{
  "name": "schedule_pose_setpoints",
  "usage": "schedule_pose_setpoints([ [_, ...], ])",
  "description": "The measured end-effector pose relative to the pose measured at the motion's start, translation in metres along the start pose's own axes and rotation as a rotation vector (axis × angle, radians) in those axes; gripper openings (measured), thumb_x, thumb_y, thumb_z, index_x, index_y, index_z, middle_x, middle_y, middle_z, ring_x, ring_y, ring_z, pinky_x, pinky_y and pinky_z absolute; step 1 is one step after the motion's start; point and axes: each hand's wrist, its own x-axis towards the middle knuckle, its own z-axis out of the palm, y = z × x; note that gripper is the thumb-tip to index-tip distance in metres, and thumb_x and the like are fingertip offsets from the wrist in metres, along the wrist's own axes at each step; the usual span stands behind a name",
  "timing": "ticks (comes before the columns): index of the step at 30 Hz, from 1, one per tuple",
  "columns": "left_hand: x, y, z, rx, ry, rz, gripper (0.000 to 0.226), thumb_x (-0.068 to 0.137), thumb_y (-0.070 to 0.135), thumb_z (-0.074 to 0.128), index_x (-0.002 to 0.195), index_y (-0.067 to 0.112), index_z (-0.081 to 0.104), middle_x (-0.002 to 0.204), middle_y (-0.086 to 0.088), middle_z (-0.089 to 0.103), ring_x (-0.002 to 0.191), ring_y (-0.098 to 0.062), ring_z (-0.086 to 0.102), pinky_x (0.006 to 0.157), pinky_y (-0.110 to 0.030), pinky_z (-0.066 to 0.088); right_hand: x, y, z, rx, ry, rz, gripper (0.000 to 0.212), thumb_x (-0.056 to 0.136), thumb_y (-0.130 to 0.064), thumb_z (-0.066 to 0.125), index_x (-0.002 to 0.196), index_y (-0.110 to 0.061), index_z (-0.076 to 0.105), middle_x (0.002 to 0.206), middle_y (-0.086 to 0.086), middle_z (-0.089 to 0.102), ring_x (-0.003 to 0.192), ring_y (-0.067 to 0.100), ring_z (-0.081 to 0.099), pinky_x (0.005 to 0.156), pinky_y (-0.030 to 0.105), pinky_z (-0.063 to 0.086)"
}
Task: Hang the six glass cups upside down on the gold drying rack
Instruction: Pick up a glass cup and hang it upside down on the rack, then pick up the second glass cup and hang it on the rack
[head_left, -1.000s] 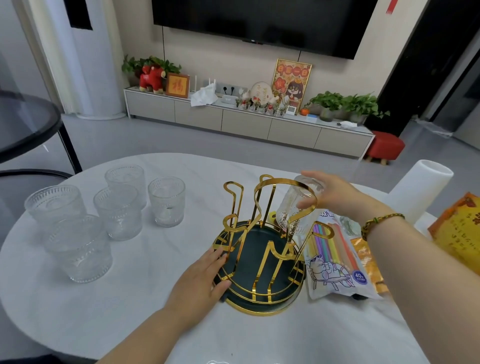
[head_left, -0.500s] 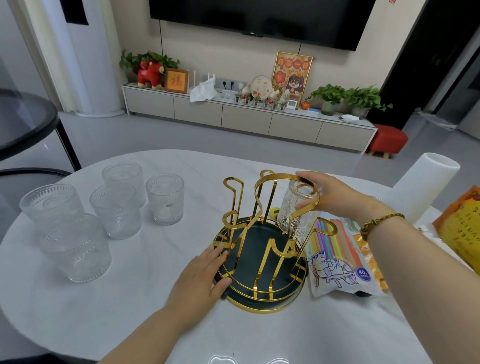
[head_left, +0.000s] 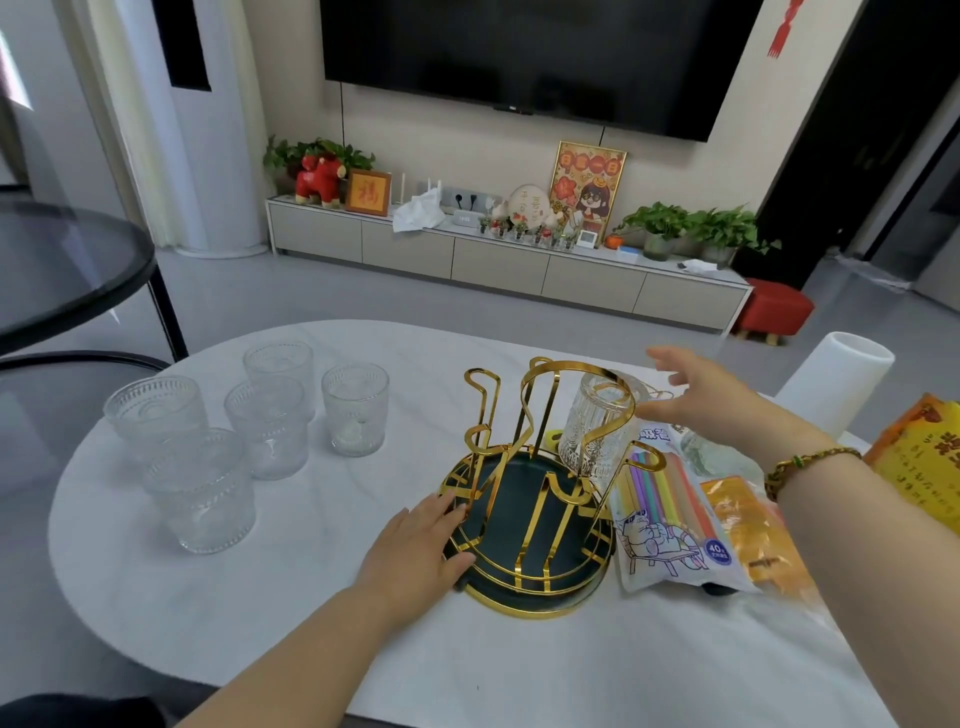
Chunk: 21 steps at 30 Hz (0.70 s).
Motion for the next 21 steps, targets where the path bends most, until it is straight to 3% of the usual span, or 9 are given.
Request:
schedule_pose_setpoints([
  [4,-0.029,-0.021,-0.008,-0.064,0.093,-0.029,0.051,0.095,0.037,0.038,0.141,0.026,0.020,0.156,0.006,0.010,0.142,-0.010,0.010,0.115,-0.027,0.009,-0.021,-0.030,-0.002,0.137,0.289,-0.135,0.033,0.080,-0.010,0.059,0.112,-0.012,0.053,0.117,0.011,0.055,0.099,0.018,0.048,0.080,0.027,0.042],
  [6,-0.049,-0.040,-0.009,-0.064,0.178,-0.074,0.047,0.095,0.036,0.038,0.140,0.026,0.025,0.155,0.007,0.014,0.141,-0.008,0.013,0.114,-0.024,0.009,-0.033,-0.053,0.007,0.233,0.349,-0.214,0.017,0.081,-0.010,0.058,0.097,-0.015,0.057,0.096,0.004,0.060,0.085,0.016,0.053,0.074,0.020,0.046],
  [9,-0.085,-0.071,-0.009,-0.060,0.285,-0.184,0.042,0.095,0.034,0.040,0.136,0.025,0.034,0.152,0.007,0.022,0.140,-0.009,0.018,0.113,-0.023,0.012,-0.052,-0.099,0.040,0.343,0.280,-0.336,0.005,0.081,-0.016,0.058,0.080,-0.022,0.058,0.074,-0.011,0.056,0.069,0.002,0.052,0.059,0.002,0.043],
  [13,-0.127,-0.112,-0.012,-0.089,0.352,-0.347,0.044,0.093,0.030,0.047,0.134,0.017,0.037,0.150,-0.002,0.029,0.140,-0.018,0.021,0.115,-0.030,0.013,-0.062,-0.149,0.104,0.457,0.092,-0.410,0.018,0.080,-0.017,0.060,0.066,-0.026,0.055,0.066,-0.013,0.055,0.060,-0.009,0.052,0.056,0.002,0.040],
  [17,-0.145,-0.140,-0.011,-0.035,0.257,-0.511,0.064,0.093,0.049,0.029,0.142,0.015,0.007,0.156,-0.004,0.001,0.144,-0.019,-0.001,0.117,-0.033,0.002,-0.055,-0.169,0.179,0.545,-0.093,-0.307,0.008,0.077,-0.017,0.064,0.080,-0.020,0.057,0.074,-0.008,0.058,0.064,0.000,0.052,0.057,0.004,0.039],
  [20,-0.146,-0.147,-0.007,-0.006,0.214,-0.526,0.095,0.067,0.079,-0.013,0.141,0.019,-0.008,0.148,0.005,-0.019,0.143,-0.017,-0.011,0.118,-0.036,-0.004,-0.050,-0.170,0.233,0.512,-0.287,-0.186,0.045,0.074,-0.022,0.067,0.114,-0.015,0.045,0.103,0.001,0.053,0.089,0.011,0.049,0.073,0.016,0.038],
  [21,-0.145,-0.148,-0.005,0.005,0.213,-0.527,0.099,0.064,0.080,-0.016,0.141,0.019,-0.008,0.147,0.006,-0.020,0.143,-0.017,-0.012,0.118,-0.037,-0.005,-0.051,-0.169,0.248,0.506,-0.345,-0.158,0.059,0.073,-0.024,0.068,0.123,-0.016,0.037,0.113,0.003,0.048,0.098,0.012,0.044,0.079,0.019,0.035],
])
